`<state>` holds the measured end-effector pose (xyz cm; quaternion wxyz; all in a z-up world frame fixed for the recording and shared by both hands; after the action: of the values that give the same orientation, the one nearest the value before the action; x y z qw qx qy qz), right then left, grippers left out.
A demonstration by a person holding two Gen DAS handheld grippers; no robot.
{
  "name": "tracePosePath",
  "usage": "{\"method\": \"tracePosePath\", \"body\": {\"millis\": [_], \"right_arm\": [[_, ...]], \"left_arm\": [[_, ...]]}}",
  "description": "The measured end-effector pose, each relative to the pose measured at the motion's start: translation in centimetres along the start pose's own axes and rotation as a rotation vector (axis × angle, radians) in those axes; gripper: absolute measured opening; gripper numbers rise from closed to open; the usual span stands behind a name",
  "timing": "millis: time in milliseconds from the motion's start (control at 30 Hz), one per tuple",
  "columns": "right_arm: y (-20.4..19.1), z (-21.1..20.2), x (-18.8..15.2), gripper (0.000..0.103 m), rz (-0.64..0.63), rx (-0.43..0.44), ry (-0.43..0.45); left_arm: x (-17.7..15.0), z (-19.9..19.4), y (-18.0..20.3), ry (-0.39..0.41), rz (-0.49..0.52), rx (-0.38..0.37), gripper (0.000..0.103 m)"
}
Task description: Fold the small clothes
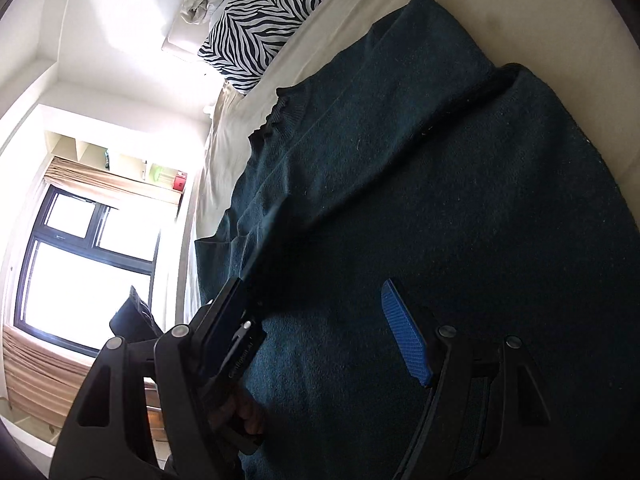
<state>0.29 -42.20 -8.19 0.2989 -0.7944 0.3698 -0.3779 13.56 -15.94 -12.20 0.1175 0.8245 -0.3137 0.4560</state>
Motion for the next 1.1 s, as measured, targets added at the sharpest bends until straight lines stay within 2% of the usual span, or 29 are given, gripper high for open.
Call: {"method": "tracePosePath", "body": {"millis": [33, 100, 167, 200, 367, 467, 567, 633, 700, 900, 1100], "right_arm": [[0.0, 0.4, 0.1, 0.070, -0.003, 0.001, -0.010], [-0.1, 1.8, 0.3, 0.070, -0.004, -0.003, -0.033], [-0.3, 3.5, 0.2, 0.070, -0.003, -0.013, -0.059], [-0.4, 4.2, 0.2, 0.070, -0.005, -0.025, -0.068], [-2.6, 7.0, -0.1, 0.070, -0.042, -0.057, -0.093], [-4.2, 8.4, -0.9, 0.060, -0.117, -0.082, -0.128], [-5.5, 9.5, -1.5, 0.037, -0.234, -0.155, -0.143], [-6.5, 9.7, -1.6, 0.015, -0.341, -0.205, -0.141], [-7.3, 9.5, -1.2, 0.007, -0.394, -0.202, -0.129], [-10.3, 6.9, 2.8, 0.006, -0.500, -0.215, 0.013], [-10.4, 7.9, 7.3, 0.006, -0.527, -0.284, 0.032]], "left_arm": [[-0.2, -0.5, -0.2, 0.011, 0.001, 0.007, 0.051], [-0.5, -2.5, -1.4, 0.047, -0.037, 0.002, 0.068], [-0.6, -4.2, -3.1, 0.090, -0.097, 0.007, 0.075], [-0.8, -5.0, -4.0, 0.102, -0.134, 0.003, 0.075], [-2.0, -8.1, -7.7, 0.151, -0.300, -0.017, 0.075], [-2.9, -8.8, -9.4, 0.154, -0.371, -0.004, 0.075], [-3.6, -9.5, -10.8, 0.163, -0.437, -0.005, 0.074], [-3.7, -10.3, -11.7, 0.188, -0.476, -0.020, 0.069], [-3.6, -10.9, -12.8, 0.212, -0.503, -0.020, 0.063], [-3.9, -12.9, -18.2, 0.282, -0.663, 0.014, 0.054], [-4.5, -13.7, -22.2, 0.304, -0.751, 0.051, 0.054]]}}
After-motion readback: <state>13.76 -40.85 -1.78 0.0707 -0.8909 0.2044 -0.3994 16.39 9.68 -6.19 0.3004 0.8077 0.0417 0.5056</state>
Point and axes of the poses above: each gripper's, at about its wrist camera, not at the fingertips, and z roughly the way its jaws point, y to its right, x to its top, the point moved 1 cm from there along z, roughly the way its jaws point, and after that the axes turned 15 degrees about y, right-handed, at the moved point
